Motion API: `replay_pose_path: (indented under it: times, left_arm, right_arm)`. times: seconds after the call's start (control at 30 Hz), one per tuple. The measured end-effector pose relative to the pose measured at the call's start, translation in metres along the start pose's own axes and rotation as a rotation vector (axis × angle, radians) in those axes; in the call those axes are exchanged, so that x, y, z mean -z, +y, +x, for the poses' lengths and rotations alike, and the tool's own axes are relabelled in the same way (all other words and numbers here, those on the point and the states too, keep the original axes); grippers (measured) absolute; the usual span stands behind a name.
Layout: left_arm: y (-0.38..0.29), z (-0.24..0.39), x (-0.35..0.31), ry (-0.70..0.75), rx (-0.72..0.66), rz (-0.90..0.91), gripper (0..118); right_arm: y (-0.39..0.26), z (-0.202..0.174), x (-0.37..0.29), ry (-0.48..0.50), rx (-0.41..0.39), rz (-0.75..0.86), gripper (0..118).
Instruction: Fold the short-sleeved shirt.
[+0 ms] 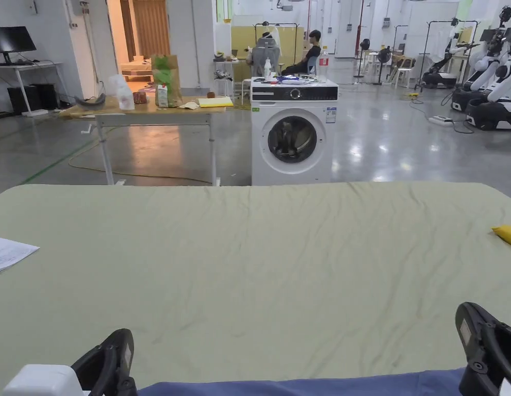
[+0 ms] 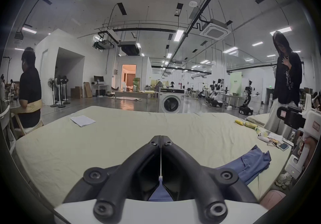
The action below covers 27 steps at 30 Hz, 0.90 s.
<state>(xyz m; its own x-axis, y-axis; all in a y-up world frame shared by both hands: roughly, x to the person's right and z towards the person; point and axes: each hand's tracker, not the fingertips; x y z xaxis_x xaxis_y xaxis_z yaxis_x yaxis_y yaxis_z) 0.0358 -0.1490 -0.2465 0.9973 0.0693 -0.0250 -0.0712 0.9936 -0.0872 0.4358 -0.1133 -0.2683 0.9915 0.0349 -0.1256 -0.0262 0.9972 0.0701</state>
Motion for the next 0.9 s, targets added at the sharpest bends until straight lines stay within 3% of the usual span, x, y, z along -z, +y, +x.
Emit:
replay_pose_path:
  times: [0.07, 0.13, 0.27, 0.33, 0.37, 0.4, 0.43, 0.47, 0.63, 0.77, 0.83, 0.9]
  left_arm:
    - [0.024, -0.006, 0.005, 0.013, -0.018, -0.020, 0]
    - [0.030, -0.038, 0.021, -0.034, -0.121, -0.192, 0]
    - [0.006, -0.121, 0.053, -0.158, -0.515, -0.545, 0]
    - [-0.018, -0.141, 0.059, -0.255, -0.602, -0.623, 5]
    - [-0.032, -0.151, 0.064, -0.287, -0.655, -0.675, 20]
    - [-0.045, -0.158, 0.068, -0.303, -0.712, -0.720, 45]
    - [-0.059, -0.167, 0.072, -0.310, -0.764, -0.756, 81]
    - [-0.071, -0.173, 0.074, -0.311, -0.819, -0.764, 94]
    - [-0.124, -0.201, 0.093, -0.333, -1.061, -0.749, 96]
    - [-0.151, -0.208, 0.125, -0.548, -1.261, -0.720, 96]
    - [-0.161, -0.183, 0.140, -0.628, -1.246, -0.819, 95]
    - [-0.163, -0.166, 0.154, -0.692, -1.144, -0.855, 92]
  right_arm:
    - [0.005, 0.000, -0.002, 0.019, -0.005, -0.019, 0]
    - [0.008, 0.001, -0.002, 0.023, 0.001, -0.036, 0]
    - [0.016, -0.003, -0.005, 0.062, 0.005, -0.058, 0]
    - [0.017, -0.008, -0.006, 0.076, -0.006, -0.066, 0]
    - [0.017, -0.008, -0.005, 0.085, -0.005, -0.077, 0]
    - [0.016, -0.010, -0.004, 0.093, -0.002, -0.088, 0]
    - [0.015, -0.011, -0.002, 0.099, 0.000, -0.099, 0]
    - [0.014, -0.013, 0.001, 0.100, -0.002, -0.112, 0]
    - [0.011, -0.015, 0.007, 0.095, 0.006, -0.169, 0]
    - [0.016, -0.021, 0.010, 0.097, -0.013, -0.197, 0]
    - [0.017, -0.025, 0.012, 0.095, -0.029, -0.205, 0]
    - [0.019, -0.029, 0.014, 0.098, -0.025, -0.211, 0]
